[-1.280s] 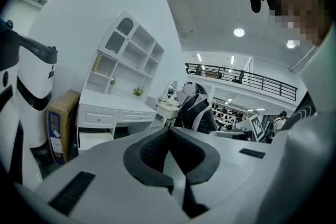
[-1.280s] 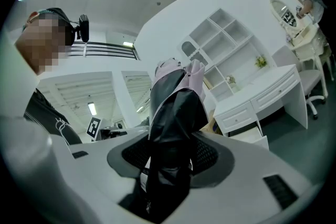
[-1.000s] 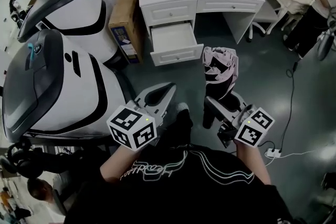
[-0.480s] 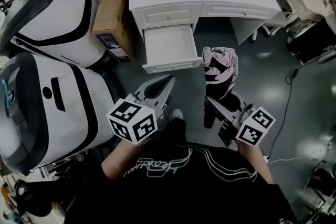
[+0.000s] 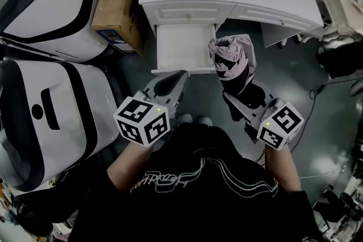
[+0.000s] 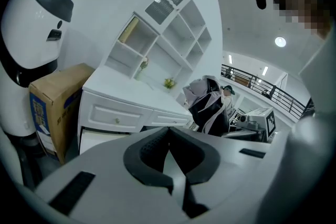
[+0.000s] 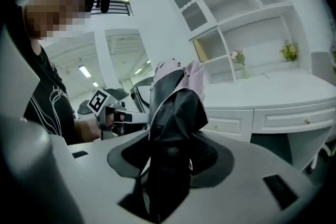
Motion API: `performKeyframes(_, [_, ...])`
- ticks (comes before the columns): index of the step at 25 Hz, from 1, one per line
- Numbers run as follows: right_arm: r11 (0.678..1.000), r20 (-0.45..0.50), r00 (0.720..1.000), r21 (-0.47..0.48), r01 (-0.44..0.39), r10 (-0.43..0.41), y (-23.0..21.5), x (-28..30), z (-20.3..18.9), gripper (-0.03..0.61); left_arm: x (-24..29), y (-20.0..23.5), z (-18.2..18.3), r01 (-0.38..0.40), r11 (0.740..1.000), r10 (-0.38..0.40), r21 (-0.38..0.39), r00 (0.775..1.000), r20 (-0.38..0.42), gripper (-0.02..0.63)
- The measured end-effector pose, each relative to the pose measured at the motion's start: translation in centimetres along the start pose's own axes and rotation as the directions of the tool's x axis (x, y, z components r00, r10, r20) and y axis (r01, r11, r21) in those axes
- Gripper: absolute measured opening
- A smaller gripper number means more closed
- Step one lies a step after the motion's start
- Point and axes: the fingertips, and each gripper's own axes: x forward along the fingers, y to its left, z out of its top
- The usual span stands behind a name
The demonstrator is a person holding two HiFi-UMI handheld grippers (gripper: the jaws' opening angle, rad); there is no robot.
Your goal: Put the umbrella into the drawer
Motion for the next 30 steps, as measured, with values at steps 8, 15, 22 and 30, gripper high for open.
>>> performKeyframes(8, [0.99,-0.193,0.981,-0.129,-0.05,0.025,-6.6,9.1,-4.1,0.216,3.6,8.2,-3.6,-0.161,0.982,0.156,-0.1,0.986,-0.056,0.018])
performKeyframes(15, [0.968,-0.397,0.918,-0.23,-0.096,-0.004,-13.7,19.1,-9.7,0.216,6.7,14.4,-5.9,-0.231,0.959,0.22,-0.164,0.972,-0.085,0.018])
performKeyframes(22, [0.92,-0.622,0.782,-0.33,-0.212,-0.043,-19.5,29.4,-19.4,0.216,9.2,21.3,-9.1,-0.312,0.909,0.284,-0.277,0.949,-0.138,0.018])
performKeyframes(30, [0.823,-0.775,0.621,-0.427,-0.374,-0.12,-24.0,37.8,-29.7,0.216,9.1,25.5,-13.6,-0.368,0.859,0.319,-0.356,0.928,-0.19,0.018])
